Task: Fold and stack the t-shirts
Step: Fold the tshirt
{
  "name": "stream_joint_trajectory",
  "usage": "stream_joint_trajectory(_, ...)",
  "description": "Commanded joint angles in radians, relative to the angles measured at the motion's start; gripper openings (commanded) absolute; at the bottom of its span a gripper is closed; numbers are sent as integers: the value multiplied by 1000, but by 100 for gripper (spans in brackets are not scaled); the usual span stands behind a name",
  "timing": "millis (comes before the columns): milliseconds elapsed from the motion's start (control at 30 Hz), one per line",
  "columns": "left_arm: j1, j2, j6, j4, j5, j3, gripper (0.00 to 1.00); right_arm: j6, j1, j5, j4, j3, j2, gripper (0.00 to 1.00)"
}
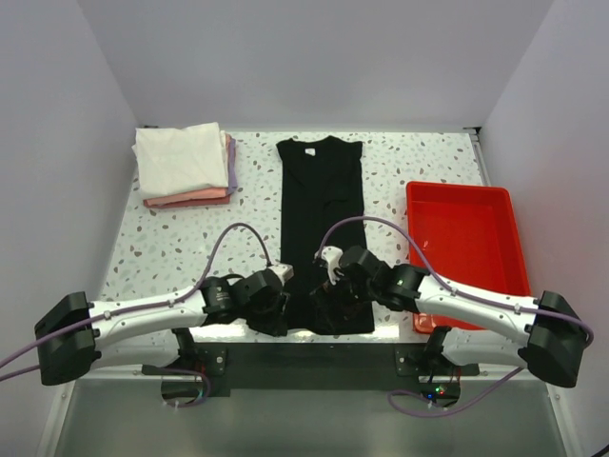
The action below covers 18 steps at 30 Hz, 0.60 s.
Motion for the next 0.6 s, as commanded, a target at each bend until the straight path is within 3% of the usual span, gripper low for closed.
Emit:
stream_joint_trajectory(0, -7, -19, 33, 73, 17, -22, 43, 31, 5, 26, -23, -20, -32, 99)
stream_joint_trajectory(567, -7, 165, 102, 107, -38, 39, 33, 37, 4, 12, -30, -30, -49, 99)
